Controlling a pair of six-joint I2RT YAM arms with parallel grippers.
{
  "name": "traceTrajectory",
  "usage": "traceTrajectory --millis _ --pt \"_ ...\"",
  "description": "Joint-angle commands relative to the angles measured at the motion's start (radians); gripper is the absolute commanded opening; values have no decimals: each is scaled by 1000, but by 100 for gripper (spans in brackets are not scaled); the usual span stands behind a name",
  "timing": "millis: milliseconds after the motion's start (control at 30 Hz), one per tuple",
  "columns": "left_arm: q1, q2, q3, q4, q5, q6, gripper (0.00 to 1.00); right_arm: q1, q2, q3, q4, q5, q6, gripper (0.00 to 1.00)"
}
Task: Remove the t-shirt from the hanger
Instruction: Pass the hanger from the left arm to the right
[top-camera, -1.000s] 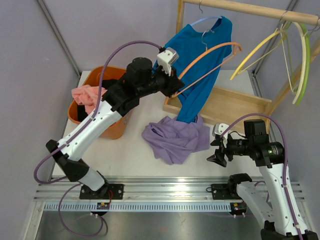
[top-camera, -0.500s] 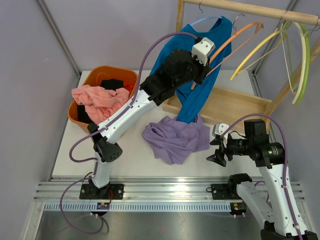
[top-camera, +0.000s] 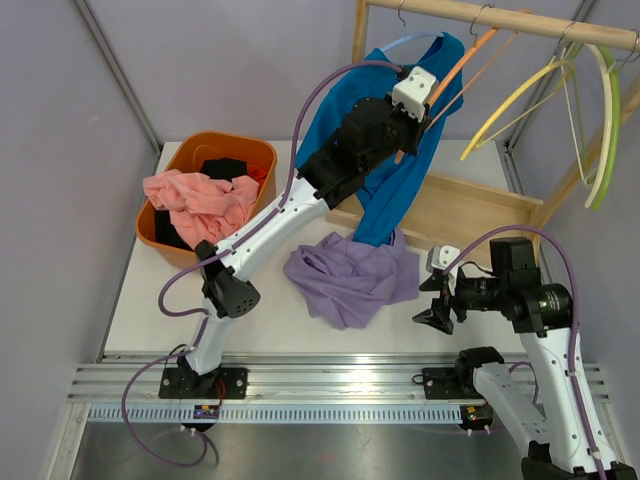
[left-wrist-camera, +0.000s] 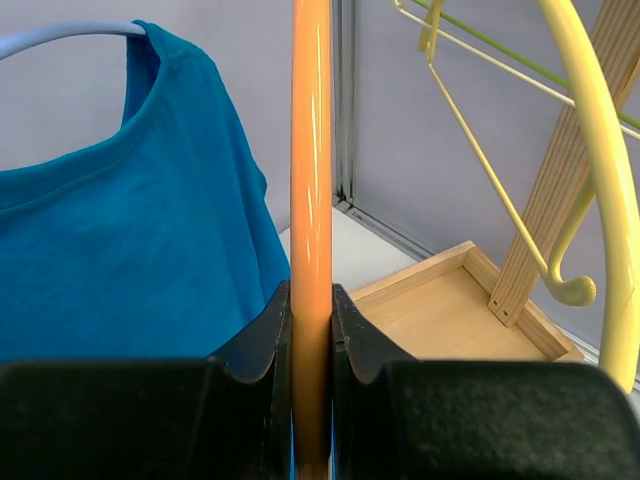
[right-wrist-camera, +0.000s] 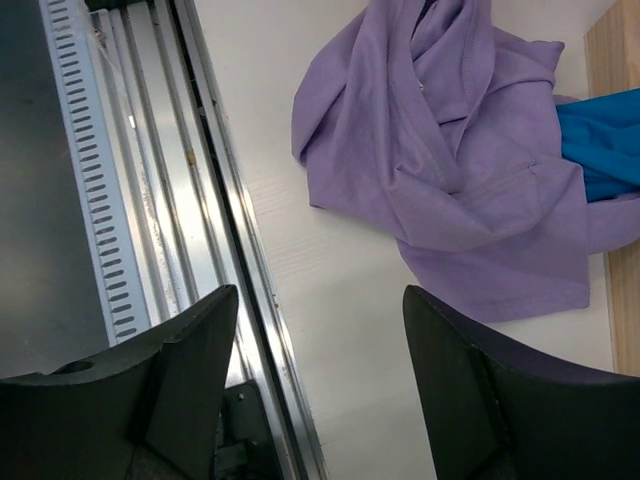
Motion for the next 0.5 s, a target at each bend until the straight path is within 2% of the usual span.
traceTrajectory --millis 0,100,233,367,400,467 --pt "-2 -80 -20 152 -33 10 0 -2 37 129 -64 -98 25 74" --pt "0 -155 -100 166 -31 1 0 -2 105 342 -156 -117 58 73" --pt "1 -211 -166 179 -31 -5 0 -2 174 594 -135 -86 222 73" --pt "7 -234 -192 159 -31 -15 0 -4 245 821 1 -17 493 73" --pt "10 -243 -203 160 -30 -19 0 -2 275 849 86 23 632 73" --pt "13 -274 -255 172 -27 -21 0 -2 307 911 168 153 762 77"
